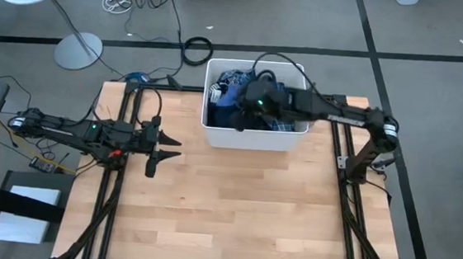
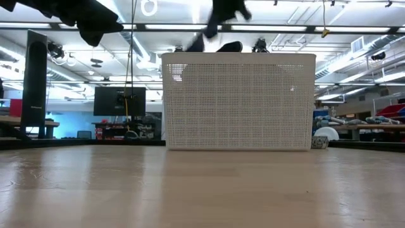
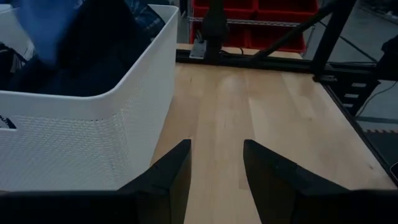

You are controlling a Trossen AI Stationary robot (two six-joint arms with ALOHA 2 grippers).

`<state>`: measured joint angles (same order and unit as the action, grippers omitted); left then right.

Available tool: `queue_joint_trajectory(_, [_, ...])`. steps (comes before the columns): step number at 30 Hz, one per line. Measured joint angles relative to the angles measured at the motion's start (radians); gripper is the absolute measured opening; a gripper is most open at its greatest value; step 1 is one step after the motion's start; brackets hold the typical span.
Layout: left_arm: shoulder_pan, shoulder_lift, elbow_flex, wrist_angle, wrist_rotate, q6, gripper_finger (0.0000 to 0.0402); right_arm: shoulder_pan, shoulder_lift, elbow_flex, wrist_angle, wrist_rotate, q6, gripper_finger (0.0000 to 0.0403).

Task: Sort clothes
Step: Put the blue sock into the laundry bin

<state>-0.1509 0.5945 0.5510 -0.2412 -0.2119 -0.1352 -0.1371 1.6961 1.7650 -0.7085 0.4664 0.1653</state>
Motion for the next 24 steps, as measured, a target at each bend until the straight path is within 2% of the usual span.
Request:
queue_joint_trajectory(2, [0.0, 0.0, 0.0, -0.001, 0.0, -0.001, 0.0152, -0.054, 0.025, -0.031, -0.083, -0.044, 0.094, 0.0008])
queue_joint_trajectory(7, [0.0, 0.0, 0.0, -0.008, 0.001, -0.03, 0.0152, -0.164, 0.075, -0.103, -0.15, -0.075, 0.339, 0.0014])
queue_joint_trajectory(12, [0.0, 0.0, 0.0, -0.027, 0.002, -0.029, 0.0152, -0.229, 0.15, -0.173, -0.146, -0.24, 0.512, 0.0045])
queue_joint_trajectory(19, [0.0, 0.0, 0.0, -0.016, 0.002, -0.014, 0.0152, -0.276, 0.242, -0.197, -0.117, -0.386, 0.625, 0.0128])
queue_joint_trajectory(24, [0.0, 0.0, 0.0, -0.027, -0.013, -0.016, 0.0152, -0.304, 0.222, -0.169, -0.098, -0.54, 0.613, 0.0168])
